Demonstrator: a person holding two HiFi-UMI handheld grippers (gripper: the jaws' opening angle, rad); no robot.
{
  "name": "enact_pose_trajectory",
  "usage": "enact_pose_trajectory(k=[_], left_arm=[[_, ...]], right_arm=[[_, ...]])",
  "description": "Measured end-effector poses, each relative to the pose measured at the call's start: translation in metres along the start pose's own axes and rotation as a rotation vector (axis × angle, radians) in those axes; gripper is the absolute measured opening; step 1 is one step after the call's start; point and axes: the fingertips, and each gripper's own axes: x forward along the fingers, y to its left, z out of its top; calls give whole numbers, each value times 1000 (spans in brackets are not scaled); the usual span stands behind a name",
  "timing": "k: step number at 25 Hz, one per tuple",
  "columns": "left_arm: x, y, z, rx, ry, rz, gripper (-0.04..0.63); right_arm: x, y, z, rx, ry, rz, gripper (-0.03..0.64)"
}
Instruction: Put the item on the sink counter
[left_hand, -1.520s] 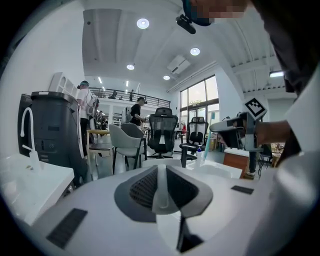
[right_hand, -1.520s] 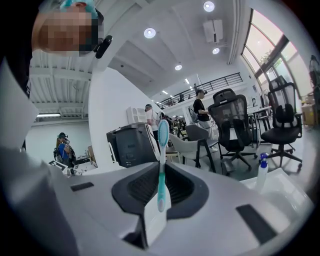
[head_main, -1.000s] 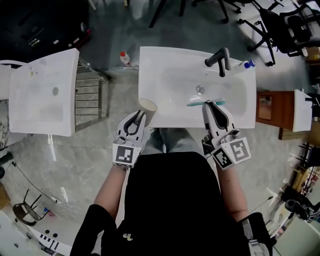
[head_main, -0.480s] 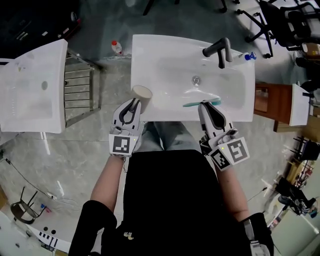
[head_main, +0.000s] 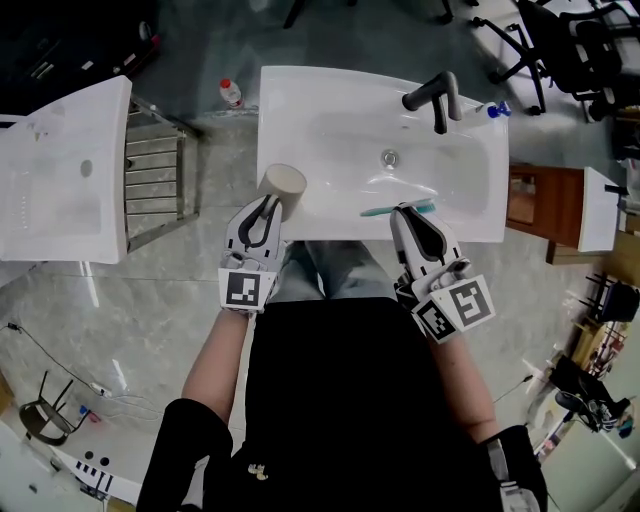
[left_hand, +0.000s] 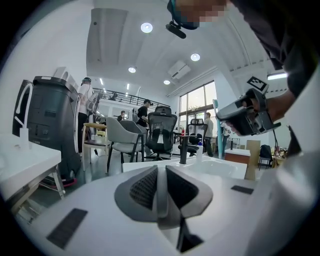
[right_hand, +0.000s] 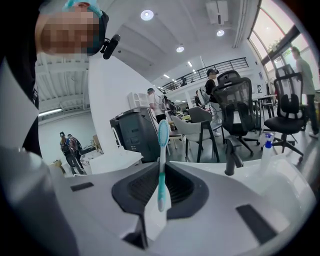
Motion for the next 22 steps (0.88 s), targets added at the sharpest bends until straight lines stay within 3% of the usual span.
enact_pose_trajectory(k=[5,11,22], left_arm=[[-20,1,-8,-14,28,27,60],[-36,-10,-25,16,76,-26,61],[-32,-15,-73,19,221,-44,63]], right_arm=[[3,7,-3,2,6,29,55],[11,18,-5,-2,6,63,55],[21,28,-6,-12,24,80,55]])
